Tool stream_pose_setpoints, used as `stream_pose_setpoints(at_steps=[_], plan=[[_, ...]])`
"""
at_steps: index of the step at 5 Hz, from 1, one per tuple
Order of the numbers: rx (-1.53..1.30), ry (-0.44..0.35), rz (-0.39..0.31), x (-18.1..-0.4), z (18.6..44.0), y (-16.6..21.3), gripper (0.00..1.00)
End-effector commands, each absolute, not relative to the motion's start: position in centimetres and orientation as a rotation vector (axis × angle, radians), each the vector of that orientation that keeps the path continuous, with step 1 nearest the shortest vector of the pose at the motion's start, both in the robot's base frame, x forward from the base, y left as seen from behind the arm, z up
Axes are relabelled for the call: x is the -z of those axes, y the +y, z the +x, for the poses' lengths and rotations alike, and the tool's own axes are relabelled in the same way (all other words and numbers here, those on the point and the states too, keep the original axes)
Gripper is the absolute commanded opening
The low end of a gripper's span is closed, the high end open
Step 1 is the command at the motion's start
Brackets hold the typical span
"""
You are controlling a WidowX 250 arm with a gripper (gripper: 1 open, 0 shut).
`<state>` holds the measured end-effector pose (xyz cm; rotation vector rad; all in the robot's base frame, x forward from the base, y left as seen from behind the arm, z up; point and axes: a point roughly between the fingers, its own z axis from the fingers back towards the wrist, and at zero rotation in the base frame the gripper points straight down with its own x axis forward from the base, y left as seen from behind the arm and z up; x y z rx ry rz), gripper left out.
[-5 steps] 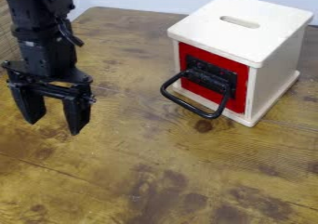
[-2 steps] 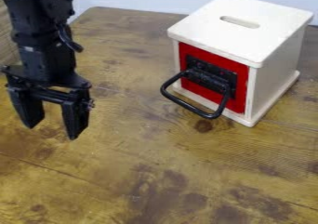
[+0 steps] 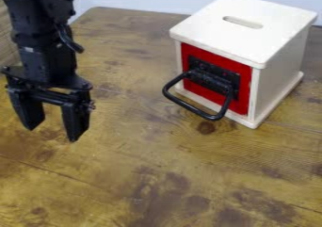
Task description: Close the drawer
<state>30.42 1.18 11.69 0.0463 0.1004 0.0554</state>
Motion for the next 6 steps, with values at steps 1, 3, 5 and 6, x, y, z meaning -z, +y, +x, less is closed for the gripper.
stream_pose_setpoints(at_steps=[1, 3, 5, 6], plan=[[-0.046, -0.001, 0.055, -14.6, 31.2, 1.2, 1.00], [-0.032, 0.040, 0.045, -13.5, 31.8, -0.1, 1.00], [0.093, -0.010, 0.046, -14.7, 37.3, -6.7, 1.00], [0.149, -0.036, 0.056, -15.3, 39.4, -10.4, 1.00]])
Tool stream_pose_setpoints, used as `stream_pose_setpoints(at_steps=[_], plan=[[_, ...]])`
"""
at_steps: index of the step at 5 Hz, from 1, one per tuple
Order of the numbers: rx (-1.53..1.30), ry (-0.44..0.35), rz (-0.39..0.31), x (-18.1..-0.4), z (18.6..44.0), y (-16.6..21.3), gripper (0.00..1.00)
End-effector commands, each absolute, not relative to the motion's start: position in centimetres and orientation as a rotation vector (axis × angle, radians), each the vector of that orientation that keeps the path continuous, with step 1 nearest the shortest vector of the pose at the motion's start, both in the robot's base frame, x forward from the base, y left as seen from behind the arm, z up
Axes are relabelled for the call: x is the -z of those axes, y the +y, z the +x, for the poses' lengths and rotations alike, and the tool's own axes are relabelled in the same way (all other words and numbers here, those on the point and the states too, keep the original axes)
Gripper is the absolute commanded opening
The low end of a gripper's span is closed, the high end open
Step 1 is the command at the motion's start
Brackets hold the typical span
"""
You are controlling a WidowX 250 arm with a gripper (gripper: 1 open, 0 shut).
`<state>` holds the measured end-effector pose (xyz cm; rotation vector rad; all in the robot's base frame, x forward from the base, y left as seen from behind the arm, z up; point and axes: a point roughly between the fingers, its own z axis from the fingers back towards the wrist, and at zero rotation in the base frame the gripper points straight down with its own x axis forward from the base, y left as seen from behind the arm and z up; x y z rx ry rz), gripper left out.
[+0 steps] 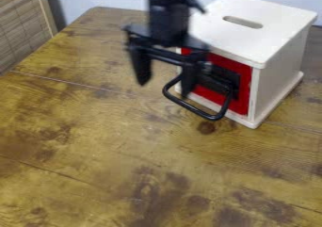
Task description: Close the drawer
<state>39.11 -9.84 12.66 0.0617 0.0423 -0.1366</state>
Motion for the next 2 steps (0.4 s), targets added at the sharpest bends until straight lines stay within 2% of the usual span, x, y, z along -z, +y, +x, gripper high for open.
stream_pose_setpoints(at_steps=[1, 2], plan=[[0.149, -0.044, 0.085, -15.44, 40.55, -12.04, 1.00], [0.130, -0.028, 0.098, -14.94, 40.88, -11.63, 1.00]])
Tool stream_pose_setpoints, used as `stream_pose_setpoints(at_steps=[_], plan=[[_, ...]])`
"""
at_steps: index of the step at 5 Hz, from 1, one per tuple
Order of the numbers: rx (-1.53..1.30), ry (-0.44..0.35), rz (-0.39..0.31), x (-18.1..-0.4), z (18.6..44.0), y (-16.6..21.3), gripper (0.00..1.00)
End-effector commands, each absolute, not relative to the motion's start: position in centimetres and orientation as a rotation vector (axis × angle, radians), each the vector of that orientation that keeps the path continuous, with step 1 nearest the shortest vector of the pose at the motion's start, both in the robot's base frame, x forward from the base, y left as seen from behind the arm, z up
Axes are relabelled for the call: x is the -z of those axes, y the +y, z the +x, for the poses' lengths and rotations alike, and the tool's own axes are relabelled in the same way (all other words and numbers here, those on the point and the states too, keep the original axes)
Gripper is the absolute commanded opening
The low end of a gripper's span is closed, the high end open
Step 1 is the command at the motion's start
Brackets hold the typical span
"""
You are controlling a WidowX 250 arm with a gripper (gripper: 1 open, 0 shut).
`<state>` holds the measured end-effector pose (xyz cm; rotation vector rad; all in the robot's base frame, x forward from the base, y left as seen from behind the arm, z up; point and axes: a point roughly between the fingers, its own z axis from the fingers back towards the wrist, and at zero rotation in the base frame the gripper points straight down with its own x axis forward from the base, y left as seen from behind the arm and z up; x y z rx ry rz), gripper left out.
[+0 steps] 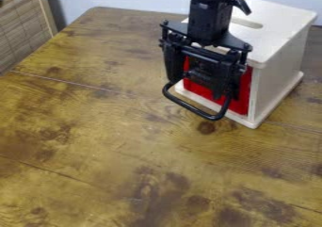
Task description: Close the drawer
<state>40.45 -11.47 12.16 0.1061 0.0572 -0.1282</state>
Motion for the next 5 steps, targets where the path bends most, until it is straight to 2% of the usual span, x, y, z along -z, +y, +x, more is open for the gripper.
stream_pose_setpoints(at_steps=[1, 4, 5], plan=[[0.118, -0.010, 0.105, -14.4, 41.2, -11.7, 1.00], [0.079, 0.045, 0.117, -12.5, 42.3, -11.2, 1.00], [0.061, 0.045, 0.113, -12.9, 43.0, -11.1, 1.00]])
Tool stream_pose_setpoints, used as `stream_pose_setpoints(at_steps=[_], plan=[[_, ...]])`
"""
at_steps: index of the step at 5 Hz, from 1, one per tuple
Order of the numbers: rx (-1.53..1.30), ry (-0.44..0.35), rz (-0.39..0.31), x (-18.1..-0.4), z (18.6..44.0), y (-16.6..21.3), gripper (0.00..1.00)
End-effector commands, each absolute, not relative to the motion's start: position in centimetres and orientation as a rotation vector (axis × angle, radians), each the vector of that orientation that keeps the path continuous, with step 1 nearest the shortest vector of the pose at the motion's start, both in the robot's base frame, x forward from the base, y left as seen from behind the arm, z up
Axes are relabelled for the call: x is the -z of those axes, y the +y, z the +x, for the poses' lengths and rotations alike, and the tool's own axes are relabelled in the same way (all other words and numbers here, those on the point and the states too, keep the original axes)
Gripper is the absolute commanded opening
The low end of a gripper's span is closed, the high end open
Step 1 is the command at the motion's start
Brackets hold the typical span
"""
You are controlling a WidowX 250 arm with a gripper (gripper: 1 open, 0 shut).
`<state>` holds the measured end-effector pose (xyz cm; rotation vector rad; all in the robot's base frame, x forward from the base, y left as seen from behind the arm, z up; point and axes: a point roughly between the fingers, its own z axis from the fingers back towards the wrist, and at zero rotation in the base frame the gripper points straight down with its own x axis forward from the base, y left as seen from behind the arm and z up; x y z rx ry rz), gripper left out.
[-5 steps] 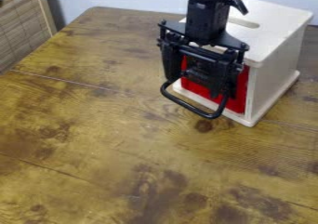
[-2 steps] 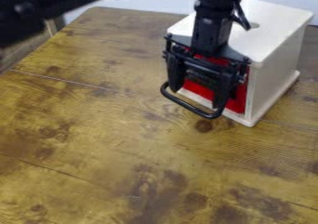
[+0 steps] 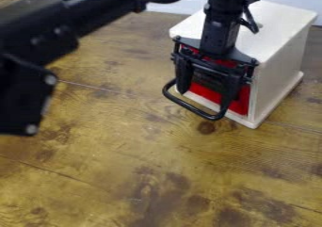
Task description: Close the drawer
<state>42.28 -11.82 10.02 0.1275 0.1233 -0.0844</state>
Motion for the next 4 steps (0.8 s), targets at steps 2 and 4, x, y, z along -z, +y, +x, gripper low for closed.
stream_pose_setpoints(at_steps=[2, 4], plan=[[0.041, 0.049, 0.067, -13.8, 43.6, -11.3, 1.00], [0.038, 0.071, 0.038, -14.8, 43.2, -11.9, 1.00]])
